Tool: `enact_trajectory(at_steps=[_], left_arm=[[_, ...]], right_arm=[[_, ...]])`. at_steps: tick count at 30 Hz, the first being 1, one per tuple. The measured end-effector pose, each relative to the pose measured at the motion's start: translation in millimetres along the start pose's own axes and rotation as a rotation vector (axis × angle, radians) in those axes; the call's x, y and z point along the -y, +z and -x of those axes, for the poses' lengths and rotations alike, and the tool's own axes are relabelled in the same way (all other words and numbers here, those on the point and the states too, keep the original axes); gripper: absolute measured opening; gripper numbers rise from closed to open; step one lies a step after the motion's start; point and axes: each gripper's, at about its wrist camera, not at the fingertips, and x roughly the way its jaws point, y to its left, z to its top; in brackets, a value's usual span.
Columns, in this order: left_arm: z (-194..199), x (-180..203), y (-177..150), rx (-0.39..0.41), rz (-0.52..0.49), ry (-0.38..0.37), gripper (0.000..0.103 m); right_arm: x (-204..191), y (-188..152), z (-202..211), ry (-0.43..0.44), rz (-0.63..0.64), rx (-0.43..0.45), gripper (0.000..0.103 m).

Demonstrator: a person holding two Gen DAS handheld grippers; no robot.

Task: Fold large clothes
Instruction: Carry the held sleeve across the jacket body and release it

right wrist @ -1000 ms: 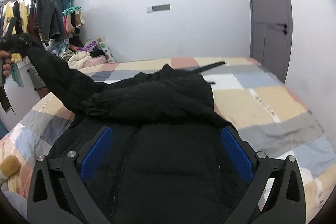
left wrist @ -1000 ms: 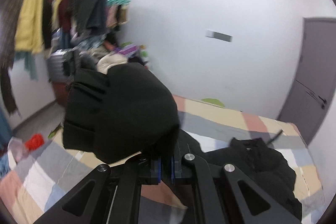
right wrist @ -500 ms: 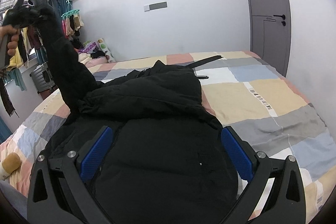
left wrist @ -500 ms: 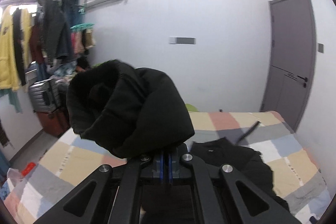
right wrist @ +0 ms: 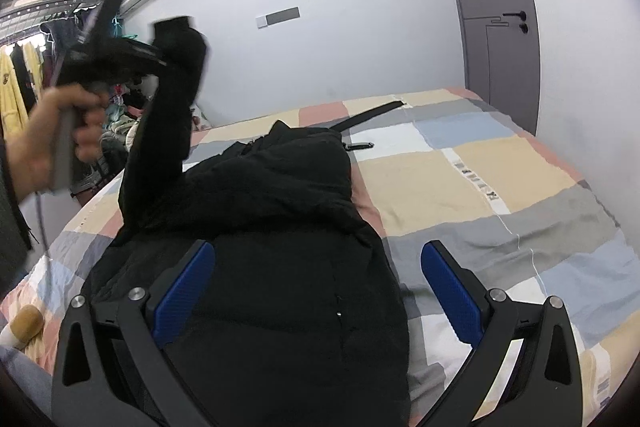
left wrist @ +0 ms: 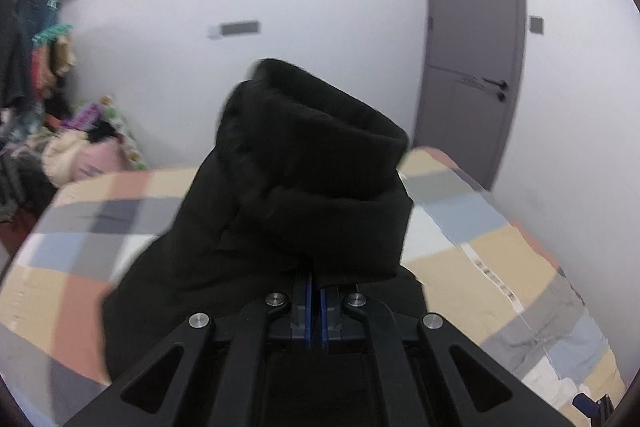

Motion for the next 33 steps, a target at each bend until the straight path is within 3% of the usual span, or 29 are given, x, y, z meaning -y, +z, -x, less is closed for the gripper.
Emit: enact_trajectory(at_steps=[6,9,21,27,31,33], left_arm=[[-66,38,-50,0.007,0.033,-0.024,0.002],[-93,39,-66,-0.004,0.059,-0.031,0.002],[-180,42,-126,-0.227,0.036,-0.065,0.002],[-175,38,-127,-0.219,0.046,-0.088,0.002],[-146,43,-127,-0.16,-0.004,-0.063,0.008],[-120,49,-128,-0.092,-0.069,-0.037,0.01]], right_arm=[[3,-8,-21,-0.001,-0.002,-0.034,0.103],[6,-6,-33,-0.015,-0.032,-0.034,0.103],[16,-14,-56,-0.002,-0.09,-0.076,0.103],[4,-19,-64,-0.004,-0.037,-0.083,0.103],[4,-18,-61,-0.003,-0.034,-0.06,0.103],[5,-17,-59,-0.009,-0.031,-0.048,0.103]])
